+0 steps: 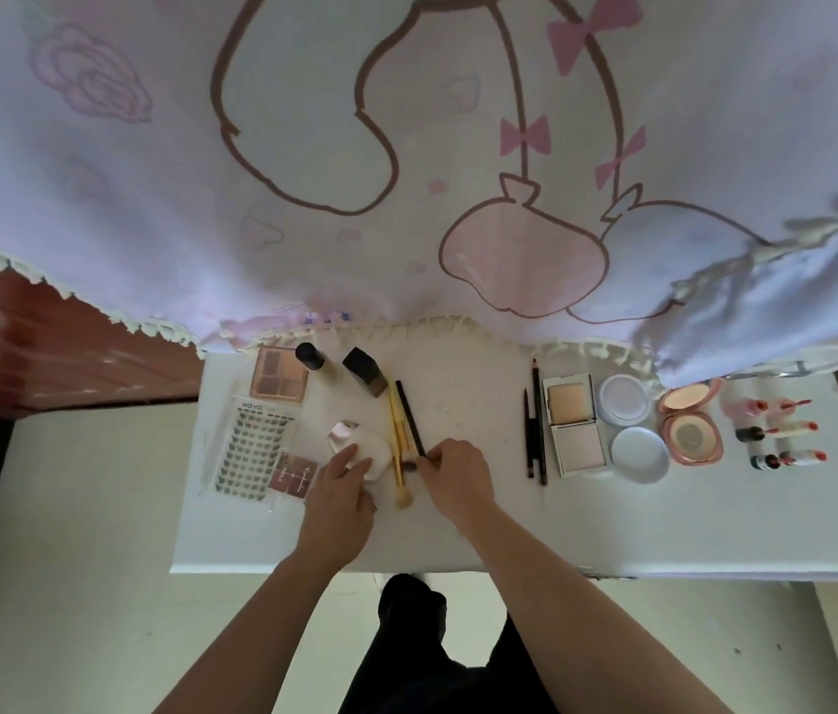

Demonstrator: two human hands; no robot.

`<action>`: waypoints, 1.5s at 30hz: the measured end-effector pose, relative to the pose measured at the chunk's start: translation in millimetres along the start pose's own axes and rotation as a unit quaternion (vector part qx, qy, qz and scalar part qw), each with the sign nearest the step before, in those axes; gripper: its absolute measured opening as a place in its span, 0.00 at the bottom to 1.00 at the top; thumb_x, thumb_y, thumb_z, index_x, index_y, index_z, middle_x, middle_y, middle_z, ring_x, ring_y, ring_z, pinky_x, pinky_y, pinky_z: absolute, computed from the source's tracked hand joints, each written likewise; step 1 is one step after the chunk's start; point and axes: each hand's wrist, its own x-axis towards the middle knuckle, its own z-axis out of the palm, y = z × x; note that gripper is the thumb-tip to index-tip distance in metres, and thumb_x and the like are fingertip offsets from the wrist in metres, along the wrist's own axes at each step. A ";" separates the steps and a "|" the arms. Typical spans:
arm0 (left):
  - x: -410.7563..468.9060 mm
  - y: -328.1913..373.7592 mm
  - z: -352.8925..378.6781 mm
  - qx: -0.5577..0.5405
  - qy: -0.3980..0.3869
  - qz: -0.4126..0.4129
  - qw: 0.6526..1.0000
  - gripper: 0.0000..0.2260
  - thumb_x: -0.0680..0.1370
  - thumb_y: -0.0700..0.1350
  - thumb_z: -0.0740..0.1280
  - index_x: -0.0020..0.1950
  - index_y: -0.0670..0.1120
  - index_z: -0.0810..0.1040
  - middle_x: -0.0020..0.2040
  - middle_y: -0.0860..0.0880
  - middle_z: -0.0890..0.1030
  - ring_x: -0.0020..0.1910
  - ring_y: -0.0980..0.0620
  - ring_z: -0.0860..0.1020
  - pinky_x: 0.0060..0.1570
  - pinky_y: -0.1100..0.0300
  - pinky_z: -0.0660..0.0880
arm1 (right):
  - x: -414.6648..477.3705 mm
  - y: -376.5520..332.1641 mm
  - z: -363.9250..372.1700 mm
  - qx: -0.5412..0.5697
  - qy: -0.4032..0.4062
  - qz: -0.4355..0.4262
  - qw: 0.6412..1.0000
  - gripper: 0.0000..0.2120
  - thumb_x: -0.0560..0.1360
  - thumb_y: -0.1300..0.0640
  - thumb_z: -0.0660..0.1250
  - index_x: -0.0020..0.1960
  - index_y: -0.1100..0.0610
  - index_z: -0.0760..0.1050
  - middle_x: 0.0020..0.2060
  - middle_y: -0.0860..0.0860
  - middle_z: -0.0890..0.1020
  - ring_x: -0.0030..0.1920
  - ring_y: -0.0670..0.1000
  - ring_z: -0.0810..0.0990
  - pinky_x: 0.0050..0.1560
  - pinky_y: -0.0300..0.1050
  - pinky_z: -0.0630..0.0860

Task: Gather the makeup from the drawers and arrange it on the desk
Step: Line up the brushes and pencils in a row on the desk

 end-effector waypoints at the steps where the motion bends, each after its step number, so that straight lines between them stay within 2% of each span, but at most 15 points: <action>1: 0.2 0.9 -0.9 -0.001 -0.004 -0.001 1.000 0.20 0.75 0.34 0.63 0.67 0.43 0.77 0.74 0.44 0.69 0.70 0.38 0.69 0.67 0.43 0.69 | -1.1 3.3 -1.7 0.001 -0.004 0.004 1.000 0.11 0.79 0.49 0.66 0.50 0.55 0.82 0.45 0.51 0.83 0.45 0.51 0.80 0.47 0.43 0.77; 5: 0.7 3.6 -4.7 0.002 -0.013 -0.008 1.000 0.20 0.77 0.36 0.62 0.70 0.44 0.75 0.75 0.45 0.67 0.72 0.42 0.66 0.69 0.46 0.67 | -10.8 21.8 -13.3 0.013 0.002 0.028 1.000 0.12 0.78 0.54 0.64 0.45 0.58 0.83 0.40 0.53 0.84 0.41 0.51 0.80 0.41 0.42 0.74; 9: 2.6 8.7 -6.4 0.023 -0.021 -0.017 0.999 0.21 0.78 0.37 0.62 0.71 0.45 0.73 0.75 0.45 0.66 0.72 0.42 0.65 0.69 0.48 0.66 | -19.0 43.9 -21.4 0.053 0.019 0.052 0.997 0.11 0.77 0.54 0.64 0.45 0.58 0.82 0.41 0.52 0.84 0.43 0.53 0.81 0.45 0.44 0.76; 14: 9.8 20.2 -9.4 0.053 -0.034 -0.042 0.997 0.18 0.80 0.41 0.61 0.70 0.44 0.74 0.73 0.43 0.68 0.68 0.42 0.68 0.68 0.48 0.68 | -27.8 57.4 -37.3 0.204 0.001 0.076 0.976 0.08 0.77 0.53 0.70 0.55 0.53 0.80 0.42 0.50 0.85 0.46 0.50 0.83 0.52 0.43 0.78; 18: 16.8 53.8 -21.6 -0.077 0.000 -0.112 0.991 0.19 0.82 0.51 0.60 0.69 0.44 0.74 0.67 0.42 0.75 0.63 0.44 0.75 0.63 0.51 0.70 | -39.2 60.2 -54.0 0.288 -0.020 0.072 0.955 0.06 0.79 0.55 0.68 0.52 0.53 0.83 0.35 0.48 0.82 0.37 0.46 0.78 0.42 0.38 0.74; 22: 19.0 103.7 -34.4 -0.410 -0.015 -0.177 0.895 0.21 0.81 0.60 0.60 0.59 0.44 0.79 0.50 0.47 0.82 0.43 0.49 0.77 0.47 0.50 0.77 | -55.7 54.4 -74.9 0.364 -0.074 0.045 0.927 0.05 0.79 0.56 0.68 0.50 0.52 0.83 0.42 0.49 0.84 0.42 0.47 0.79 0.41 0.38 0.74; 24: 21.4 122.5 -36.2 -0.490 0.007 -0.165 0.856 0.17 0.81 0.55 0.62 0.55 0.42 0.81 0.45 0.46 0.84 0.36 0.52 0.74 0.39 0.54 0.75 | -62.8 49.3 -84.9 0.365 -0.091 0.024 0.926 0.06 0.80 0.56 0.67 0.50 0.52 0.83 0.43 0.49 0.83 0.43 0.46 0.79 0.41 0.38 0.73; 27: 25.4 147.3 -40.8 -0.580 0.035 -0.144 0.801 0.11 0.82 0.45 0.64 0.55 0.38 0.80 0.41 0.45 0.82 0.33 0.54 0.73 0.35 0.61 0.72 | -71.3 38.5 -98.0 0.393 -0.101 0.015 0.914 0.09 0.82 0.55 0.63 0.51 0.54 0.82 0.41 0.48 0.80 0.42 0.46 0.78 0.40 0.39 0.71; 30: 27.7 166.0 -49.7 -0.640 0.004 -0.145 0.755 0.09 0.81 0.45 0.66 0.52 0.39 0.81 0.40 0.45 0.81 0.32 0.55 0.72 0.36 0.63 0.73 | -79.1 29.8 -109.5 0.433 -0.111 -0.001 0.894 0.16 0.84 0.51 0.58 0.52 0.55 0.82 0.34 0.45 0.75 0.36 0.45 0.75 0.37 0.39 0.68; 33: 30.4 174.2 -58.6 -0.657 0.000 -0.140 0.741 0.09 0.80 0.44 0.67 0.51 0.39 0.81 0.39 0.45 0.81 0.32 0.55 0.72 0.33 0.65 0.73 | -86.9 22.7 -120.0 0.413 -0.096 -0.035 0.905 0.18 0.84 0.48 0.57 0.48 0.53 0.83 0.30 0.44 0.71 0.31 0.45 0.71 0.36 0.39 0.67; 35: 32.9 177.9 -65.8 -0.664 0.020 -0.147 0.733 0.09 0.79 0.44 0.68 0.49 0.38 0.81 0.39 0.45 0.81 0.31 0.55 0.72 0.32 0.67 0.73 | -89.0 18.6 -127.2 0.326 -0.033 -0.074 0.942 0.16 0.83 0.46 0.59 0.46 0.50 0.83 0.30 0.44 0.72 0.32 0.45 0.71 0.40 0.41 0.69; 37: 33.4 182.3 -67.6 -0.676 0.044 -0.157 0.719 0.08 0.79 0.44 0.69 0.48 0.38 0.81 0.38 0.45 0.81 0.31 0.56 0.73 0.32 0.67 0.74 | -85.7 18.7 -132.6 0.150 0.070 -0.147 0.975 0.15 0.83 0.47 0.59 0.49 0.51 0.83 0.35 0.45 0.76 0.36 0.46 0.74 0.43 0.43 0.71; 39: 30.6 186.9 -64.4 -0.681 0.053 -0.168 0.711 0.08 0.79 0.44 0.69 0.49 0.39 0.81 0.38 0.45 0.82 0.30 0.56 0.73 0.32 0.67 0.74 | -85.6 18.7 -137.2 0.029 0.143 -0.211 0.967 0.15 0.83 0.47 0.58 0.50 0.53 0.81 0.37 0.47 0.74 0.38 0.49 0.75 0.42 0.44 0.70; 42: 32.7 184.8 -68.3 -0.710 0.080 -0.187 0.674 0.07 0.79 0.43 0.69 0.46 0.40 0.80 0.36 0.46 0.81 0.27 0.57 0.72 0.28 0.68 0.72 | -91.1 29.1 -139.8 0.011 0.165 -0.241 0.956 0.14 0.83 0.48 0.59 0.48 0.54 0.79 0.36 0.45 0.71 0.37 0.47 0.72 0.40 0.43 0.67; 45: 54.1 169.1 -91.8 -0.755 0.126 -0.188 0.616 0.08 0.80 0.44 0.67 0.43 0.42 0.77 0.38 0.47 0.78 0.27 0.58 0.72 0.26 0.70 0.70 | -98.0 58.4 -140.7 0.029 0.182 -0.193 0.964 0.13 0.82 0.50 0.62 0.45 0.54 0.81 0.34 0.44 0.70 0.34 0.46 0.71 0.41 0.44 0.70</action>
